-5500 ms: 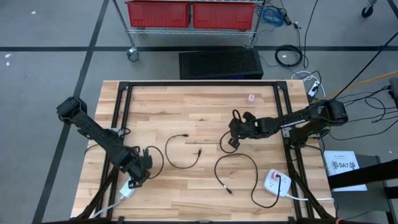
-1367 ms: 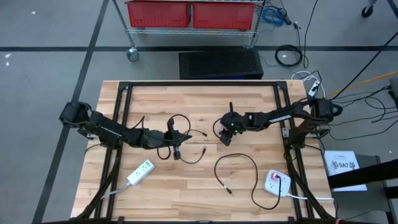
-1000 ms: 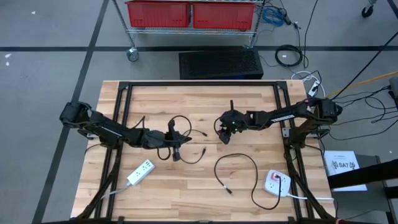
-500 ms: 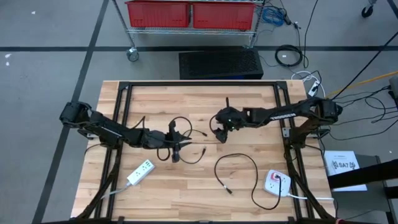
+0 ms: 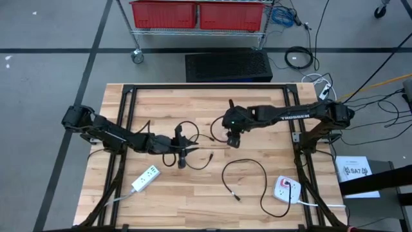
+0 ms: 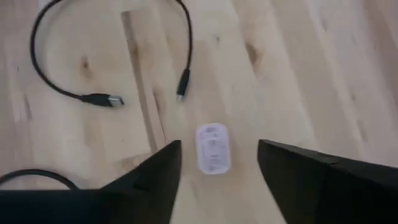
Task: Insert USB
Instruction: Insert the pink charger adapter into the left white outlet extension
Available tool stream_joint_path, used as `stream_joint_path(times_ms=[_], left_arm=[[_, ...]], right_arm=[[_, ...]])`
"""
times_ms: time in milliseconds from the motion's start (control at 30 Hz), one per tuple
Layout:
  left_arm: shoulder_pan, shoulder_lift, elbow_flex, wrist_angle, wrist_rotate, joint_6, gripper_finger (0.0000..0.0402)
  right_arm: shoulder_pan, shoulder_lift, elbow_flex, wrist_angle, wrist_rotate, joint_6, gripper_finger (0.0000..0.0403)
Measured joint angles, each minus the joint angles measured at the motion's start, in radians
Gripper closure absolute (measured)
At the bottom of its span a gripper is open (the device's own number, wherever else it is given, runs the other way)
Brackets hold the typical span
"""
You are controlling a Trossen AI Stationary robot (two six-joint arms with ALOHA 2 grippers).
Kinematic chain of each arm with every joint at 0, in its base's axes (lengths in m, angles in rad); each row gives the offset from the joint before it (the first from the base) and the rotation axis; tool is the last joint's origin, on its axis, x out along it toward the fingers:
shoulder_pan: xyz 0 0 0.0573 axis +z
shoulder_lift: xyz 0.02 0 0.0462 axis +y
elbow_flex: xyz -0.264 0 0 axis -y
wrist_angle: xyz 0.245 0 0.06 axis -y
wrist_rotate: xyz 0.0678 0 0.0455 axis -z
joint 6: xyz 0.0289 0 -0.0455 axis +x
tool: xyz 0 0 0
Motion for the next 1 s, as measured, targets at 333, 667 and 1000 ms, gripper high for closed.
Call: stream_joint_path(times_ms=[333,667,1000], left_arm=[[0.0,0.0,0.0,-0.034,-0.017,0.001,0.0308],[0.002,0.0,0.0,-0.052,-0.054,0.027,0.0309],[0.002,0.001,0.0,-0.217,-0.122,-0.049,0.0309]], right_arm=[[-0.005,0.004,-0.032,-0.185,0.051,-0.018,0.0392],[-0.037,0.005,-0.207,0.032,0.051,0.049,0.0385],[-0.034,0.005,-0.455,0.591,0.047,0.18,0.0402]])
